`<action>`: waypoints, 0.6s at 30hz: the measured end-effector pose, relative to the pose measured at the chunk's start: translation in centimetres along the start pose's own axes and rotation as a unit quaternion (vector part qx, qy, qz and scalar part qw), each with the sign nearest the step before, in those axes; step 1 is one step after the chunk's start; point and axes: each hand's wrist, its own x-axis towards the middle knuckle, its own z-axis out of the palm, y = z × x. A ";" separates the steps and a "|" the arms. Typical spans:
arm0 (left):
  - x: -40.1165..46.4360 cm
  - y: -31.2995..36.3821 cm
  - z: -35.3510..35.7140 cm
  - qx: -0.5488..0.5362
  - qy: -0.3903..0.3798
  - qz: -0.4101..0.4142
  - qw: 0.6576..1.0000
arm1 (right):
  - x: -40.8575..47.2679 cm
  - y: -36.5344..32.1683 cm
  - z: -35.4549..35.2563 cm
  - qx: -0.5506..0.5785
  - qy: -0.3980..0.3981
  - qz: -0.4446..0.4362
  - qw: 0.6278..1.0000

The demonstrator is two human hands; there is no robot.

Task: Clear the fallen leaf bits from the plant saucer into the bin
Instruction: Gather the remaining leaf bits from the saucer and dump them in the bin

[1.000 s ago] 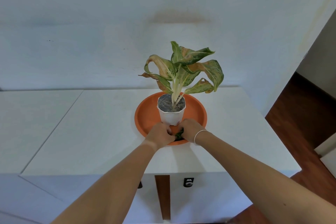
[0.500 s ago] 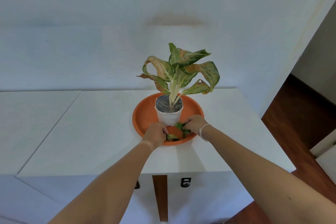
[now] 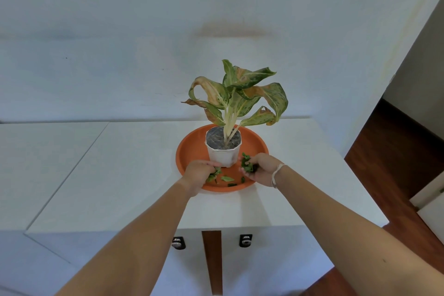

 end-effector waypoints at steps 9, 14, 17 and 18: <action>-1.4 1.2 0.3 -0.221 0.044 -0.081 0.971 | 0.5 0.6 -0.5 0.079 0.049 0.045 0.995; -1.6 1.0 -0.1 -0.287 0.056 -0.109 0.950 | 0.4 0.3 -0.9 0.043 0.043 0.052 0.997; -1.9 0.9 -0.2 -0.297 0.057 -0.114 0.946 | 0.6 0.0 -1.0 -0.013 0.080 0.040 0.996; -2.0 1.0 -0.2 -0.295 0.057 -0.115 0.947 | 0.7 0.0 -1.0 -0.038 0.088 0.029 0.995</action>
